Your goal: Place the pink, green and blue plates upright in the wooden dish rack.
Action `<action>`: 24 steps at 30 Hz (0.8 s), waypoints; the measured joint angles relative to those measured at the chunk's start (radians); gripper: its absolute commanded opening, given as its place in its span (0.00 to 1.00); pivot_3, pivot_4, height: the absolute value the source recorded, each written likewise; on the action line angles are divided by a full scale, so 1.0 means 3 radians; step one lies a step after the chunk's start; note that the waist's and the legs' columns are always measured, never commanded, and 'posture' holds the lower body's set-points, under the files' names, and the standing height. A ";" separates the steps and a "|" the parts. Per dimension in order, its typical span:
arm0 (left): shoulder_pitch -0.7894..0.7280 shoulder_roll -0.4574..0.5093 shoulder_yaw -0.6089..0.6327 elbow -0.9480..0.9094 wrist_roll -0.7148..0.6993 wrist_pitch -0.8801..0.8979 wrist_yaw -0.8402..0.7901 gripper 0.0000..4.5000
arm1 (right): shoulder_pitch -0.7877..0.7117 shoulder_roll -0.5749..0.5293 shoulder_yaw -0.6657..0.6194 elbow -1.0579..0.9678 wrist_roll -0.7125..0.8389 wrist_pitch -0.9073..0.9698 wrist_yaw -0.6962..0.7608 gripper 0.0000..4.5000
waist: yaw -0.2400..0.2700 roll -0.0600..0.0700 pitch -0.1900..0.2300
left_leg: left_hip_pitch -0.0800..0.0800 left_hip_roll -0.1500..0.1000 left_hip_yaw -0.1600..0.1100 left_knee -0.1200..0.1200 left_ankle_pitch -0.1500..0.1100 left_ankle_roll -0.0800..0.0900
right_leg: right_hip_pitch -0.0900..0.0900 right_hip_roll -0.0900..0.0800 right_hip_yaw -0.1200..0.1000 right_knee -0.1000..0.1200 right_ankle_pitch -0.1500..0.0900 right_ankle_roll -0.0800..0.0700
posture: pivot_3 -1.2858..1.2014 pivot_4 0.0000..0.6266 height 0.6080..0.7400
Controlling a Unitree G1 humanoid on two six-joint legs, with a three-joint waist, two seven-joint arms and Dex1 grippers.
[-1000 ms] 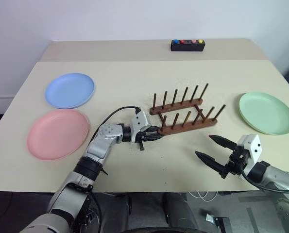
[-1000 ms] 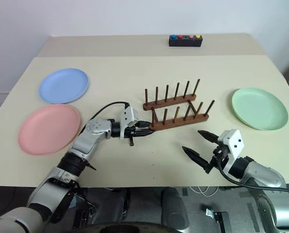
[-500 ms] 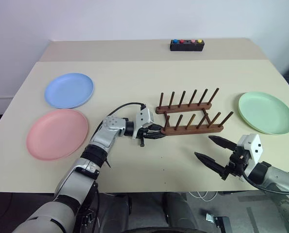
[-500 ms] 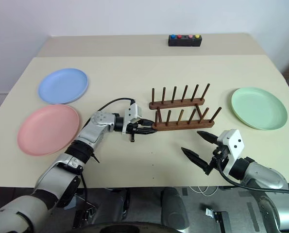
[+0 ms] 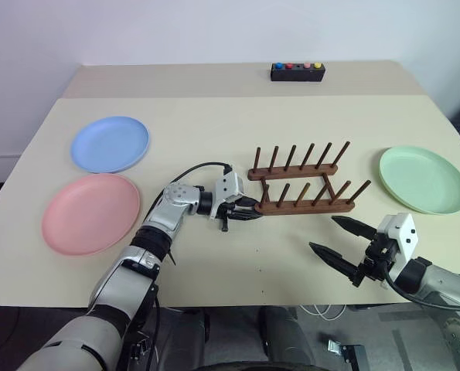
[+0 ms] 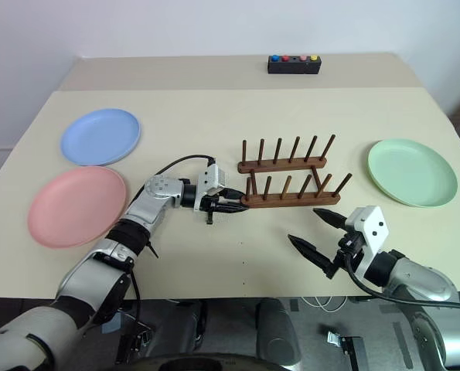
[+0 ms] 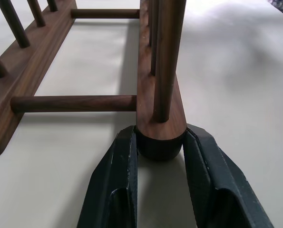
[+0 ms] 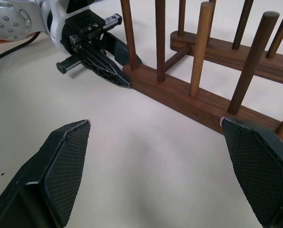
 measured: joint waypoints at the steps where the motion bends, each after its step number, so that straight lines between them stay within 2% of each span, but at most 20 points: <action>1: -0.0008 -0.0003 0.0007 0.0022 0.0009 -0.0026 0.0032 0.69 | 0.0001 0.0000 0.0000 0.0005 -0.0008 -0.0005 0.0004 1.00 | 0.0000 0.0000 0.0000 | 0.0000 0.0000 0.0000 0.0000 0.0000 0.0000 | 0.0000 0.0000 0.0000 0.0000 0.0000 0.0000 | 0.52 0.24 1.00; 3: -0.0021 0.0000 0.0033 0.0052 0.0028 -0.0049 0.0104 0.91 | 0.0006 0.0001 0.0000 0.0018 -0.0033 -0.0027 0.0009 1.00 | 0.0000 0.0000 0.0000 | 0.0000 0.0000 0.0000 0.0000 0.0000 0.0000 | 0.0000 0.0000 0.0000 0.0000 0.0000 0.0000 | 0.52 0.24 1.00; 4: -0.0021 -0.0002 0.0058 0.0059 0.0041 -0.0054 0.0146 0.99 | 0.0009 0.0001 0.0000 0.0024 -0.0055 -0.0036 0.0010 1.00 | 0.0000 0.0000 0.0000 | 0.0000 0.0000 0.0000 0.0000 0.0000 0.0000 | 0.0000 0.0000 0.0000 0.0000 0.0000 0.0000 | 0.52 0.24 1.00; 9: 0.0040 0.0083 0.0206 -0.0055 0.0050 -0.0034 0.0365 0.99 | 0.0053 0.0001 -0.0067 0.0155 -0.0161 -0.0109 -0.0030 1.00 | -0.0003 0.0000 0.0000 | 0.0000 0.0000 -0.0001 -0.0001 0.0000 0.0000 | -0.0001 0.0000 0.0000 0.0000 0.0000 0.0000 | 0.52 0.24 1.00; 10: 0.0086 0.0111 0.0224 -0.0135 0.0049 -0.0014 0.0392 1.00 | 0.0062 -0.0004 -0.0089 0.0202 -0.0196 -0.0113 -0.0040 0.88 | -0.0003 0.0000 0.0000 | 0.0000 0.0000 0.0000 -0.0001 0.0000 0.0000 | -0.0001 0.0000 0.0000 0.0001 0.0000 0.0000 | 0.52 0.24 1.00; 11: 0.0149 0.0138 0.0235 -0.0244 0.0044 0.0022 0.0400 0.94 | 0.0064 -0.0017 -0.0100 0.0258 -0.0234 -0.0120 -0.0048 0.82 | -0.0003 0.0000 0.0000 | 0.0000 0.0000 0.0000 -0.0002 0.0000 0.0000 | -0.0001 0.0000 0.0000 0.0001 0.0000 0.0000 | 0.52 0.24 1.00; 13: 0.0332 0.0179 0.0243 -0.0526 -0.0007 0.0144 0.0379 0.81 | 0.0089 -0.0060 -0.0137 0.0383 -0.0339 -0.0144 -0.0049 0.60 | -0.0003 0.0001 0.0000 | 0.0001 0.0000 0.0000 -0.0003 0.0000 0.0000 | -0.0001 0.0000 0.0000 0.0002 0.0000 0.0000 | 0.52 0.24 1.00; 18: 0.0777 0.0304 0.0238 -0.1221 -0.0073 0.0522 0.0383 0.26 | 0.0054 -0.0114 -0.0181 0.0601 -0.0518 -0.0266 -0.0068 0.03 | -0.0006 0.0001 0.0000 | 0.0004 0.0001 0.0000 -0.0005 0.0000 0.0000 | -0.0001 0.0000 0.0001 0.0004 0.0000 -0.0001 | 0.52 0.24 1.00; 20: 0.0910 0.0340 0.0213 -0.1509 -0.0092 0.0678 0.0394 0.01 | -0.0025 -0.0119 -0.0166 0.0706 -0.0663 -0.0344 -0.0130 0.00 | -0.0005 0.0001 0.0000 | 0.0004 0.0001 0.0000 -0.0004 0.0000 0.0000 | 0.0000 0.0000 0.0001 0.0004 0.0000 -0.0001 | 0.52 0.24 1.00; 24: 0.1109 0.0386 0.0065 -0.1936 -0.0086 0.0892 0.0397 0.01 | -0.0180 -0.0127 -0.0113 0.0898 -0.0905 -0.0427 -0.0249 0.00 | 0.0002 0.0001 -0.0001 | 0.0004 0.0000 0.0000 -0.0004 0.0000 0.0000 | 0.0000 0.0000 0.0001 0.0003 0.0000 -0.0002 | 0.52 0.24 1.00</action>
